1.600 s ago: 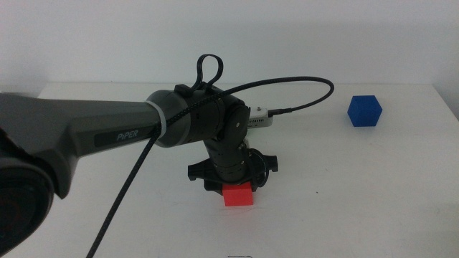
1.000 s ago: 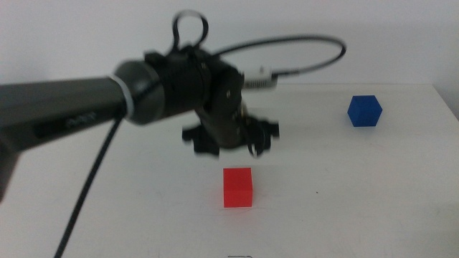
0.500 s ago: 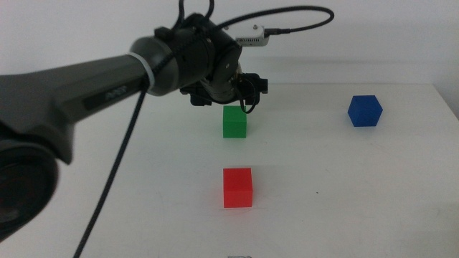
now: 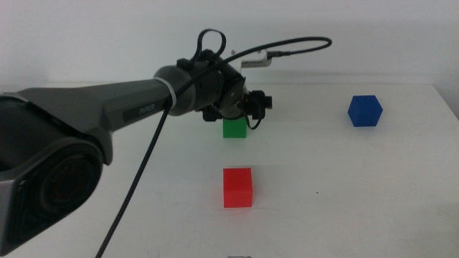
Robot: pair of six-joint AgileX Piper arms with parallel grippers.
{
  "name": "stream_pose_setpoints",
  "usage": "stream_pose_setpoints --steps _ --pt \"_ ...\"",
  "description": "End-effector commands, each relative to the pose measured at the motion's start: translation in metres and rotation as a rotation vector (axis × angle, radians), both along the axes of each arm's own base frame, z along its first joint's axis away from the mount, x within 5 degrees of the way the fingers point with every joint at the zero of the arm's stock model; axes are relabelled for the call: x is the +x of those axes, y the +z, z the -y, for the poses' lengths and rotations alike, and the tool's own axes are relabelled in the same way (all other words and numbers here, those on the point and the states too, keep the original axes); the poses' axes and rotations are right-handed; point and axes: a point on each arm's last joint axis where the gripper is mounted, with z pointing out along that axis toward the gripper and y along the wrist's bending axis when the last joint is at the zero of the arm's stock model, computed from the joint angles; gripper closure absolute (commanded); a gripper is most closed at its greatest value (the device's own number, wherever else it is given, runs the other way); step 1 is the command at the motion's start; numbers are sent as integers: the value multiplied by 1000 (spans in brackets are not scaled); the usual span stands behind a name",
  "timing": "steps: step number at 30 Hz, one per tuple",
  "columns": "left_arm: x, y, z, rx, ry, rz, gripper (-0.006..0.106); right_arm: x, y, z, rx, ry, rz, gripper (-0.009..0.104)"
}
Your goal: Stack red cubes first, then green, then blue cubes in a specific spot.
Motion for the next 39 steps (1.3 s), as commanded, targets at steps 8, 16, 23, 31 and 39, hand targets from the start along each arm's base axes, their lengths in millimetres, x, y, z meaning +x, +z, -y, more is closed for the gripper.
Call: stream_pose_setpoints --steps 8,16,23,31,39 --pt "13 23 -4 -80 7 113 18 -1 15 0 -13 0 111 3" --pt "17 17 -1 -97 -9 136 28 -1 15 0 -13 0 111 3" --pt "16 9 0 -113 13 92 65 -1 15 0 -13 0 111 3" --pt "-3 72 -14 -92 15 125 88 -1 15 0 -13 0 111 3" --pt "-65 94 -24 -146 -5 153 89 -1 15 0 -13 0 111 3"
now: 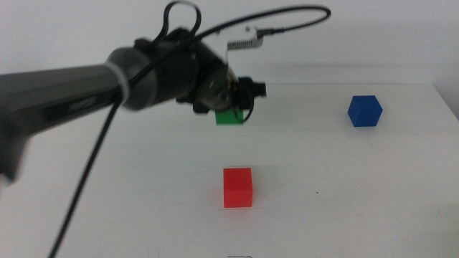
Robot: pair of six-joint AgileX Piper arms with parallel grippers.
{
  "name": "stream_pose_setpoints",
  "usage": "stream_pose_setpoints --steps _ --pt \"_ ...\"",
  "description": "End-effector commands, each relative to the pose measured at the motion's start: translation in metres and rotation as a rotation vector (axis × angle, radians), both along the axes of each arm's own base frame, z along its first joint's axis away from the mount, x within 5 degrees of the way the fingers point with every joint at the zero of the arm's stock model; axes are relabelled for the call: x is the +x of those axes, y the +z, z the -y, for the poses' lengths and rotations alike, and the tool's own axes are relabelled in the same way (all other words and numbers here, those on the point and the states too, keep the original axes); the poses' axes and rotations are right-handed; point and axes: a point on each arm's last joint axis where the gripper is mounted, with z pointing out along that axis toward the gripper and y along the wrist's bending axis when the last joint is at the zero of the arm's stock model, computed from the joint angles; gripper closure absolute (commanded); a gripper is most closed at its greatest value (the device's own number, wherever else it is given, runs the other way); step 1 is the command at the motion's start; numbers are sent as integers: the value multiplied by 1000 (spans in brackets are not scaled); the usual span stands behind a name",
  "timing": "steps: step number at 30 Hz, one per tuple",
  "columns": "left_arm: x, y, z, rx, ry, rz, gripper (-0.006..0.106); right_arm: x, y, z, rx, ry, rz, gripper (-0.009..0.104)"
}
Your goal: Stack red cubes first, then green, then blue cubes in a specific spot.
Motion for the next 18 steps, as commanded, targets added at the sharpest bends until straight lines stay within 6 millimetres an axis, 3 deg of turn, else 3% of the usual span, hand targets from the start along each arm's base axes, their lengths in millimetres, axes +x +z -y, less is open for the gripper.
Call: stream_pose_setpoints --steps 1,8,16,18 --pt "-28 39 -4 -125 -25 123 89 -1 15 0 -13 0 111 3" --pt "-87 43 -1 -112 -17 33 89 -1 15 0 -13 0 111 3" --pt "-102 27 12 -24 69 -21 89 -1 15 0 -13 0 111 3" --pt "-105 18 24 -46 72 -31 89 -1 15 0 -13 0 111 3"
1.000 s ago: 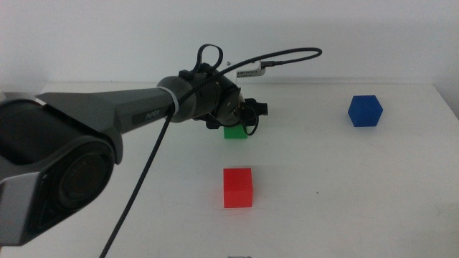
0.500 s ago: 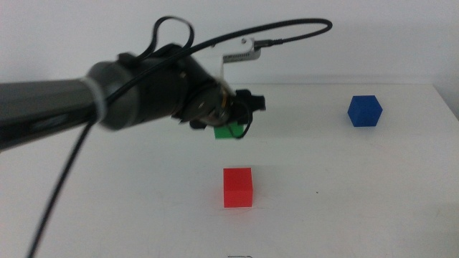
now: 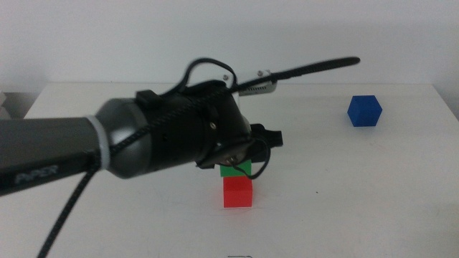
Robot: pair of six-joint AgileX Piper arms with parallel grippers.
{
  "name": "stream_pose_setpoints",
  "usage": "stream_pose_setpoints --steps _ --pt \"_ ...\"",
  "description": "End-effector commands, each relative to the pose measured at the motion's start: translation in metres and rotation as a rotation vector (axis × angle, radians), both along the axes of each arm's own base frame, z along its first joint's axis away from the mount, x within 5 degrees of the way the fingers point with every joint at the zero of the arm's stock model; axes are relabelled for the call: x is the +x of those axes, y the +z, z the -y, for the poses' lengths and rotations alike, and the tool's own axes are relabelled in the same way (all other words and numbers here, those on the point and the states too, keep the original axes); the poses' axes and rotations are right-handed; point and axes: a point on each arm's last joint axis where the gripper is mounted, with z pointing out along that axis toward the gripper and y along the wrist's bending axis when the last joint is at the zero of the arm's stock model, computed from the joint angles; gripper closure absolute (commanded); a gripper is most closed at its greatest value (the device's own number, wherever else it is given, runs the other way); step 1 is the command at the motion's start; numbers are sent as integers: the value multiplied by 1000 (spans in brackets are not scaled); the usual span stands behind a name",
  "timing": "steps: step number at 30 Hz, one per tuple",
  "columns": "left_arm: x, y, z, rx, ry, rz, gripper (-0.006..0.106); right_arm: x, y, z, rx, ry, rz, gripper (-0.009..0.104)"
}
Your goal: Stack red cubes first, then green, then blue cubes in a specific spot.
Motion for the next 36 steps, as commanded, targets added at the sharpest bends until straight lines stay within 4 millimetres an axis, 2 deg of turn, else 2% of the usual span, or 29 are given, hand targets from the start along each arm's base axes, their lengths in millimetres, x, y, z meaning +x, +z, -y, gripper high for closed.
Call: stream_pose_setpoints --steps 1,23,29,30,32,33,36 --pt "-4 21 7 -74 -14 69 89 -1 15 0 -13 0 111 3" --pt "-1 -6 15 -36 -6 12 89 -1 15 0 -13 0 111 3" --pt "-1 -6 15 -24 -19 10 80 -1 15 0 -13 0 111 3" --pt "-1 -7 15 -17 -20 8 70 -1 15 0 -13 0 111 3" --pt "-1 -7 15 -14 -22 8 61 -1 15 0 -13 0 111 3" --pt "-1 -7 15 -11 -22 9 31 -1 15 0 -13 0 111 3" --pt "-1 -7 15 -2 -35 12 22 -1 15 0 -13 0 111 3"
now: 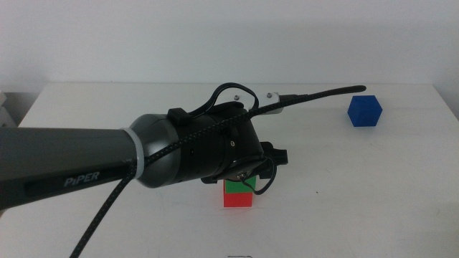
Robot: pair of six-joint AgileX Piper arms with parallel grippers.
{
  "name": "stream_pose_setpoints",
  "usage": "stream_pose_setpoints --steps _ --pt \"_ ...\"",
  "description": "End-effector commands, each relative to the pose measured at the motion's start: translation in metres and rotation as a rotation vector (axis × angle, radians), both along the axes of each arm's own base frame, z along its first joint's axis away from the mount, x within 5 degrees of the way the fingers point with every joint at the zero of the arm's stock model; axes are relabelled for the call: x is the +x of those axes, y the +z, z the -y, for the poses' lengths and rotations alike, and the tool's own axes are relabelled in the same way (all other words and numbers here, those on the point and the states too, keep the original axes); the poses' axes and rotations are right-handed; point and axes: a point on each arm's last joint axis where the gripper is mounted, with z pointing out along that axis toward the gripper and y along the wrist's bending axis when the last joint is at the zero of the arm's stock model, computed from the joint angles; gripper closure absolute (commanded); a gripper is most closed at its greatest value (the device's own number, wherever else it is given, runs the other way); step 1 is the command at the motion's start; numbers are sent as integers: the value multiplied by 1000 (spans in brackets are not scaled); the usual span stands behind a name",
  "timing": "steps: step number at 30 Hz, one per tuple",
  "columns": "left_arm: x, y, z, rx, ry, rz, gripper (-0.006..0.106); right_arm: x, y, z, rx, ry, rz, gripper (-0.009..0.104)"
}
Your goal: Stack red cubes first, then green, then blue cubes in a specific spot.
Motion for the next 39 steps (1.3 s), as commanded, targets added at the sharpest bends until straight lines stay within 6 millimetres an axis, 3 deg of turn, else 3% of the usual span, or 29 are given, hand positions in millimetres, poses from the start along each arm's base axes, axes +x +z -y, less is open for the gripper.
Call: stream_pose_setpoints --steps 1,8,12,17,24,28,33,39 --pt "-1 24 1 -47 -25 61 19 -1 15 0 -13 0 111 3" --pt "-3 35 -2 -26 -83 93 7 -1 15 0 -13 0 111 3" --pt "-9 62 -9 -32 -148 160 7 -1 15 0 -13 0 111 3" --pt "-28 111 -26 -66 -261 266 7 -1 15 0 -13 0 111 3" --pt "-70 178 -68 -44 -460 408 8 -1 15 0 -13 0 111 3" --pt "-99 206 -106 1 -621 456 8 -1 15 0 -13 0 111 3" --pt "-134 230 -152 -20 -741 491 8 -1 15 0 -13 0 111 3" --pt "-156 244 -178 -48 -757 558 8 -1 15 0 -13 0 111 3"
